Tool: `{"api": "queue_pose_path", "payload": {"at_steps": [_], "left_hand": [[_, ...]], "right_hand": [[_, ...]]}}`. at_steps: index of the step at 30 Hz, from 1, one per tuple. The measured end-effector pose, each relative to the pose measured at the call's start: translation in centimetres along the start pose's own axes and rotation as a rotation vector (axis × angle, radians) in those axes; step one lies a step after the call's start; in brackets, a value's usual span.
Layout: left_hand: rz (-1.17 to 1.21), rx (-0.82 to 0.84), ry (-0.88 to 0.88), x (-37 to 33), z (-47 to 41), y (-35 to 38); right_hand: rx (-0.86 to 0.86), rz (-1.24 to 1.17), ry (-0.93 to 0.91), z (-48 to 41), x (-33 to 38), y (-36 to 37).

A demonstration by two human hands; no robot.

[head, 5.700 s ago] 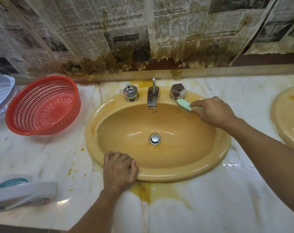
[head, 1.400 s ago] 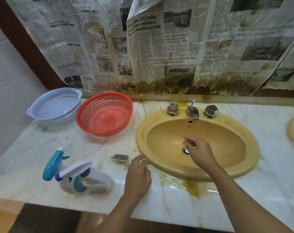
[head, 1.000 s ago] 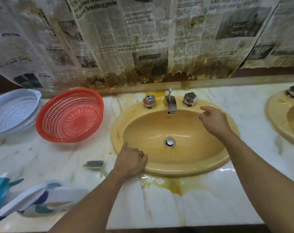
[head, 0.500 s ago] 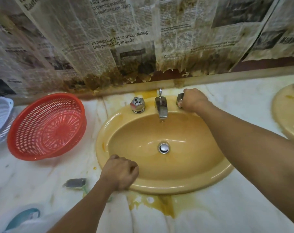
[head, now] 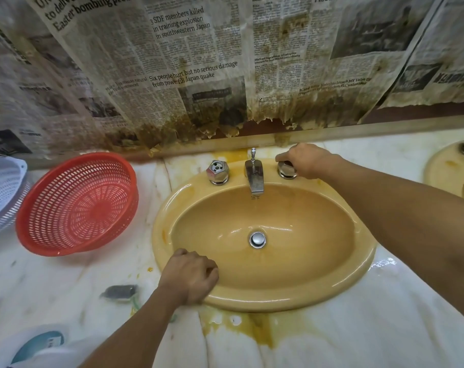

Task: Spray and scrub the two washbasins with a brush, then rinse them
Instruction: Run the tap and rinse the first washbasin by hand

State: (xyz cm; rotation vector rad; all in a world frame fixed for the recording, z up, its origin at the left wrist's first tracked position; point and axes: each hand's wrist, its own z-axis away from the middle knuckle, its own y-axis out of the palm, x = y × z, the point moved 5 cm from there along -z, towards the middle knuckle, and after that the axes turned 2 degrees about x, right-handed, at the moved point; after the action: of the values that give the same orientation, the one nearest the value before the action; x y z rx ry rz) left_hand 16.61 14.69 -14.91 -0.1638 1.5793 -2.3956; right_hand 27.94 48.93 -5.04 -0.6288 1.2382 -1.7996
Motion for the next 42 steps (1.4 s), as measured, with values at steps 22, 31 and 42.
{"api": "queue_pose_path", "payload": {"at_steps": [22, 31, 42], "left_hand": [[0.006, -0.017, -0.018, 0.2, -0.3, 0.4], [0.004, -0.022, -0.024, 0.1, -0.1, 0.1], [0.009, -0.011, -0.019, 0.1, -0.1, 0.1]], "right_hand": [[-0.041, 0.029, -0.034, -0.2, 0.5, 1.3], [-0.125, -0.326, 0.205, -0.2, 0.1, 2.2], [-0.123, -0.187, 0.106, -0.7, 0.8, 1.5]]}}
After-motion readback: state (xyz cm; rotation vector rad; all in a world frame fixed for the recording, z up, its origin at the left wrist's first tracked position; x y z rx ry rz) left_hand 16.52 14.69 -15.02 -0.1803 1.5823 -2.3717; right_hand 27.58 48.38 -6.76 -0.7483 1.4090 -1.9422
